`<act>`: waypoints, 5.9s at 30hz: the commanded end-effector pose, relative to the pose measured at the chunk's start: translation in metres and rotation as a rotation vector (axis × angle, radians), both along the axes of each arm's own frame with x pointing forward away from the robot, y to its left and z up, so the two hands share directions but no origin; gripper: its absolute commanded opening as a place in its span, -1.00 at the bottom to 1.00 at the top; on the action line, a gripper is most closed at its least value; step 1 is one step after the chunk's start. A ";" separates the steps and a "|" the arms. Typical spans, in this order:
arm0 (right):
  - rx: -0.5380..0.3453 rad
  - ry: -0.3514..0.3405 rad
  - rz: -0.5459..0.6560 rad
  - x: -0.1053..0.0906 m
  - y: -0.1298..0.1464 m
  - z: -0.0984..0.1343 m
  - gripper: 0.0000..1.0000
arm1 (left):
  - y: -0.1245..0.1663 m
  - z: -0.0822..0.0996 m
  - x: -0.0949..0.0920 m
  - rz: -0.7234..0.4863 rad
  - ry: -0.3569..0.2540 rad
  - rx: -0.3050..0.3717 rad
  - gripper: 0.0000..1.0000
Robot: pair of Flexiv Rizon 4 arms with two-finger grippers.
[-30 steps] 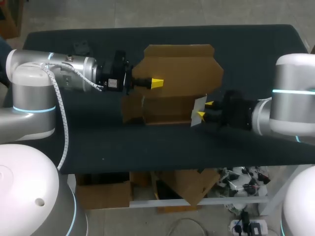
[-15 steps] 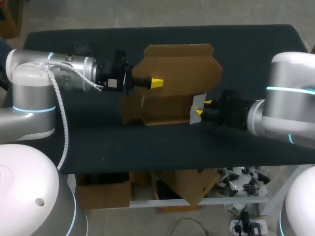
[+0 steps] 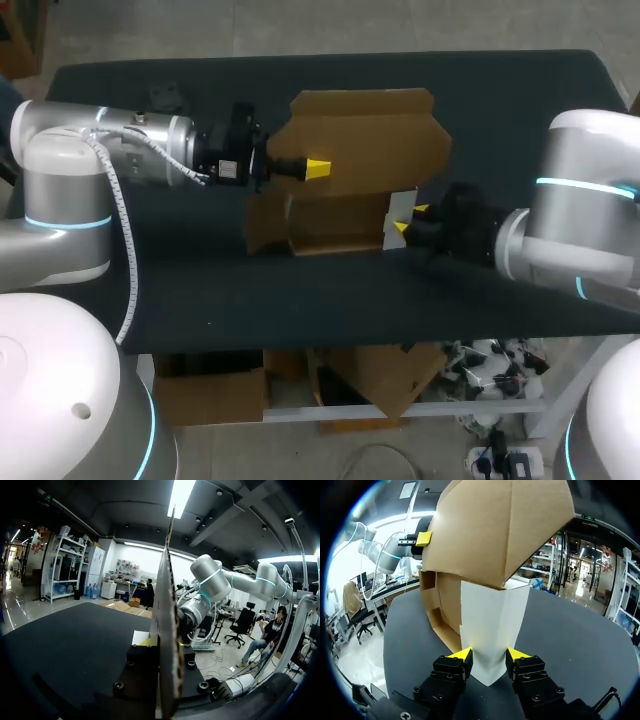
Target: Assemble the packaging by folding the flat box into shape, placing the metal phone stand inside, and closing the box properly
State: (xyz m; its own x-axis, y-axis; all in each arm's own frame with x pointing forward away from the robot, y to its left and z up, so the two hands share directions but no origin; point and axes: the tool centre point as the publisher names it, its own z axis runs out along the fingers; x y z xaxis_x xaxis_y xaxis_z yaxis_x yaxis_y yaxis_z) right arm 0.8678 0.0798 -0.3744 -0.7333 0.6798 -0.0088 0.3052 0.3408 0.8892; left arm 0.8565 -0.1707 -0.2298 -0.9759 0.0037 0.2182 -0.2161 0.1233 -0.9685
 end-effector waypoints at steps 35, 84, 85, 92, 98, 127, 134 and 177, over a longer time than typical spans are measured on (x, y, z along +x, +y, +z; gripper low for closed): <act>0.040 -0.070 -0.303 0.016 0.010 -0.011 -0.13 | -0.004 -0.005 -0.001 -0.002 0.001 0.000 -1.00; 0.047 -0.057 -0.497 0.021 0.007 -0.001 -1.00 | -0.004 -0.005 -0.001 -0.002 0.001 0.000 -1.00; 0.045 -0.056 -0.499 0.021 0.007 0.000 -1.00 | -0.004 -0.005 -0.001 -0.002 0.001 0.000 -1.00; 0.038 -0.060 -0.503 0.017 0.007 0.005 -1.00 | -0.004 -0.005 -0.001 -0.002 0.001 0.000 -0.29; 0.043 -0.057 -0.497 0.012 0.003 0.009 -1.00 | 0.005 0.007 -0.002 0.019 -0.065 0.052 1.00; 0.082 0.074 -0.356 0.004 -0.020 0.016 -1.00 | 0.047 0.036 -0.012 0.085 -0.205 0.248 1.00; 0.101 0.115 -0.305 0.006 -0.025 0.018 -1.00 | 0.058 0.039 -0.014 0.097 -0.219 0.289 1.00; 0.074 0.352 -0.009 0.022 -0.032 0.016 -1.00 | 0.121 0.056 -0.021 0.088 -0.340 0.455 1.00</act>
State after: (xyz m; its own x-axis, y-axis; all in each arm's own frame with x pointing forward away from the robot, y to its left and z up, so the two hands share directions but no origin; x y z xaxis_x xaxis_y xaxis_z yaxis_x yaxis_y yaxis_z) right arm 0.8859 0.0491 -0.3632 -0.6686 0.6897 0.2781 0.5576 0.2174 0.8011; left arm 0.8367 -0.0540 -0.1787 -0.9826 -0.1070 -0.1517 0.0722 0.5326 -0.8433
